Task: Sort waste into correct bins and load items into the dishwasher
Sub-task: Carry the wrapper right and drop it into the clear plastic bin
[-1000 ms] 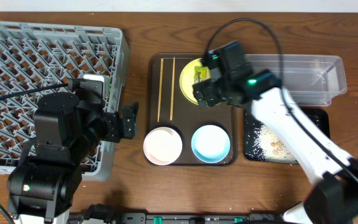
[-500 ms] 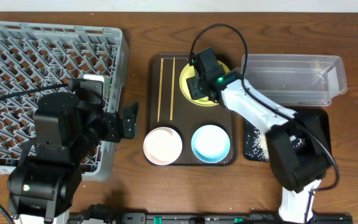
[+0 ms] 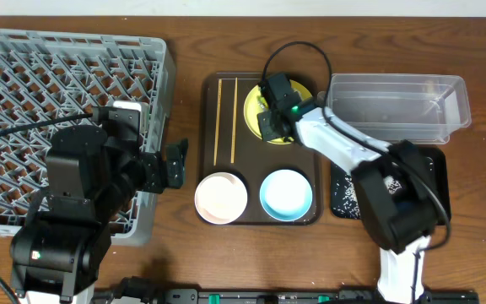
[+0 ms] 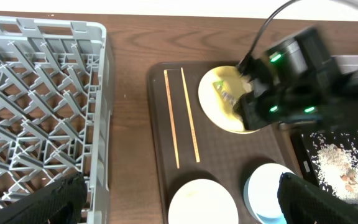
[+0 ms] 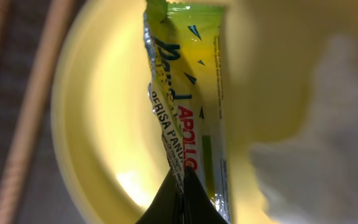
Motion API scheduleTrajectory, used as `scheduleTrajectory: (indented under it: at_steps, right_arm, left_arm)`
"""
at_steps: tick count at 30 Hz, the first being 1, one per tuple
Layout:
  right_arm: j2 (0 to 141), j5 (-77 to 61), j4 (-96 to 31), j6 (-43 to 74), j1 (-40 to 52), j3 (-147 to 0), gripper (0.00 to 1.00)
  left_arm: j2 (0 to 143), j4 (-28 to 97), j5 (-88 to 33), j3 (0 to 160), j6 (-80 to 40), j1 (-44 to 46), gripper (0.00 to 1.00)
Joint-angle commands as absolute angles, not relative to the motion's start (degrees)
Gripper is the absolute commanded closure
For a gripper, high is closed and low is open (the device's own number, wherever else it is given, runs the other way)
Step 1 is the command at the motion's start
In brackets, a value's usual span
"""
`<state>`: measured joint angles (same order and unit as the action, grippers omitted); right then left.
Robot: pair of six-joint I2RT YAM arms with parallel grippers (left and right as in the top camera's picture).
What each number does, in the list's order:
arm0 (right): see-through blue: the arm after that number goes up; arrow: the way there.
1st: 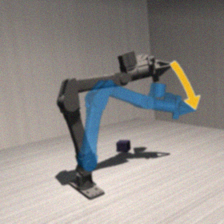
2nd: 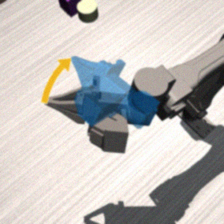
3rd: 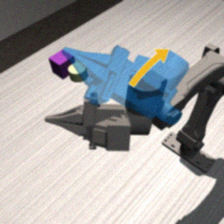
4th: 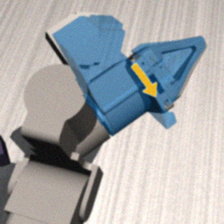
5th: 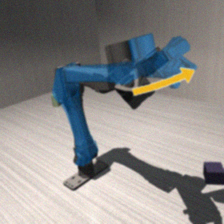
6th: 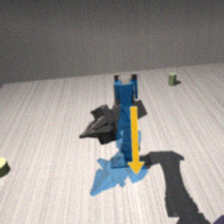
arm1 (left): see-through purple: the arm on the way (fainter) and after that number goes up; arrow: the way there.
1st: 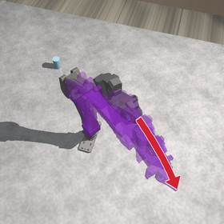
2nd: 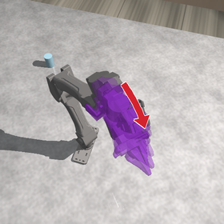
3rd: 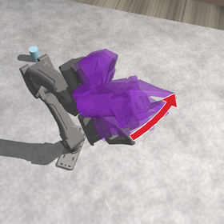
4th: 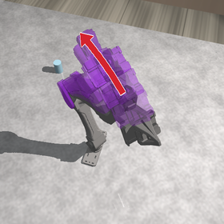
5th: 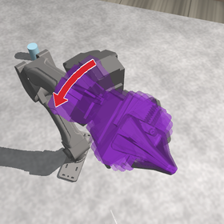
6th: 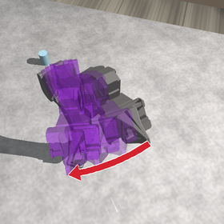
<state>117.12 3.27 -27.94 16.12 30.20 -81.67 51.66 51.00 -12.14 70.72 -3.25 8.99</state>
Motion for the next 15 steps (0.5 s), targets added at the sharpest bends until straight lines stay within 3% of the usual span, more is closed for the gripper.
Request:
scheduleTrajectory:
  at_steps: [1,7,15]
  right_arm:
    - [105.27,2.85,-29.45,15.29,27.97,-82.81,0.99]
    - [97.01,4.69,-33.76,13.02,20.86,-82.81,0.99]
    - [101.45,4.25,-40.6,12.99,9.91,-80.27,0.99]
  left_arm:
    - [51.62,51.0,-13.06,71.85,-3.92,8.69,0.02]
    - [51.62,51.0,-13.06,71.85,-3.92,8.69,0.02]
    - [51.62,51.0,-13.06,71.85,-3.92,8.69,0.02]
